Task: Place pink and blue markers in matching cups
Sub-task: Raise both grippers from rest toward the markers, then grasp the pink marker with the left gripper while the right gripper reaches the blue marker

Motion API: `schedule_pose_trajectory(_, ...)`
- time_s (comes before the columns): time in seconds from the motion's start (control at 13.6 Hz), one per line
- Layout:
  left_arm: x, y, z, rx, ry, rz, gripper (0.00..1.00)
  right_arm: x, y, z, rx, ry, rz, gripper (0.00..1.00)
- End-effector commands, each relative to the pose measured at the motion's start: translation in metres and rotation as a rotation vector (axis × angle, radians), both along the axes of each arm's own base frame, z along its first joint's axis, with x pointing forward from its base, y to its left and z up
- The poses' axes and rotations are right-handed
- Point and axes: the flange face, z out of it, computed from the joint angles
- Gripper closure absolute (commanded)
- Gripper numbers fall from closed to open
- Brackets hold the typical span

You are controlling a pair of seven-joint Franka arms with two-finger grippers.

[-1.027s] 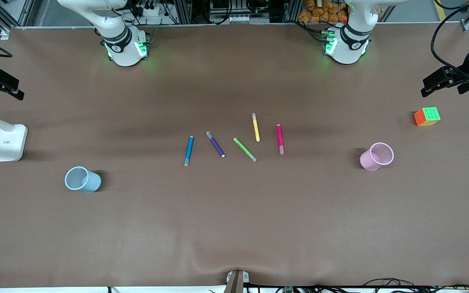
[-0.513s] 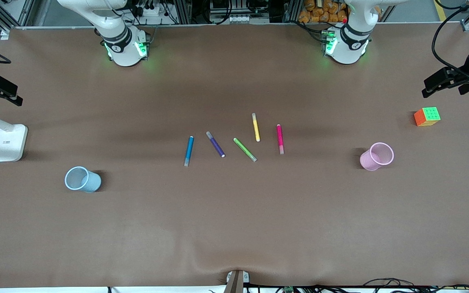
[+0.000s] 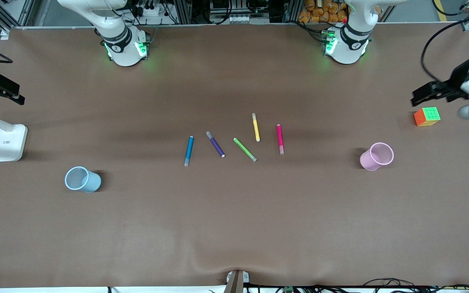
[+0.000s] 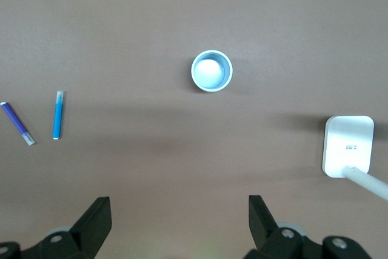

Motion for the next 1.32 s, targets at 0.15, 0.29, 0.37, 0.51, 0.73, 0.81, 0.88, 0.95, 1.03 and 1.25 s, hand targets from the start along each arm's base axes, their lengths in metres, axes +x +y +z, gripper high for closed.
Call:
schedule_pose_trajectory(0.15,0.016,-0.060,-0.022,0.008,0.038,-0.074,0.00,-0.008,0.005,0.001,-0.006,0.039,-0.078,0.00)
schedule_pose_trajectory(0.29,0.031,-0.078,-0.023,-0.022,0.032,-0.096,0.00,-0.010,0.005,0.001,-0.004,0.049,-0.082,0.00)
schedule_pose_trajectory(0.37,0.033,-0.092,-0.035,-0.036,0.055,-0.113,0.00,-0.011,0.005,0.000,-0.004,0.059,-0.080,0.00)
schedule_pose_trajectory(0.51,0.039,-0.110,-0.060,-0.125,0.116,-0.115,0.00,-0.017,0.007,-0.006,0.000,0.120,-0.079,0.00)
schedule_pose_trajectory(0.73,0.046,-0.132,-0.088,-0.177,0.173,-0.129,0.00,-0.024,0.007,-0.021,0.138,0.204,-0.096,0.00)
schedule_pose_trajectory(0.81,0.047,-0.133,-0.095,-0.175,0.185,-0.131,0.00,-0.025,0.001,-0.027,0.186,0.221,-0.120,0.00)
schedule_pose_trajectory(0.88,0.048,-0.133,-0.096,-0.174,0.187,-0.125,0.00,-0.027,0.005,-0.035,0.223,0.251,-0.135,0.00)
schedule_pose_trajectory(0.95,0.049,-0.133,-0.103,-0.172,0.198,-0.119,0.00,-0.027,0.007,-0.043,0.249,0.273,-0.151,0.00)
schedule_pose_trajectory(1.03,0.051,-0.134,-0.111,-0.171,0.212,-0.118,0.00,-0.029,0.009,-0.052,0.272,0.297,-0.154,0.00)
schedule_pose_trajectory(1.25,0.048,-0.148,-0.125,-0.164,0.240,-0.131,0.00,-0.029,0.016,-0.061,0.286,0.316,-0.146,0.00)
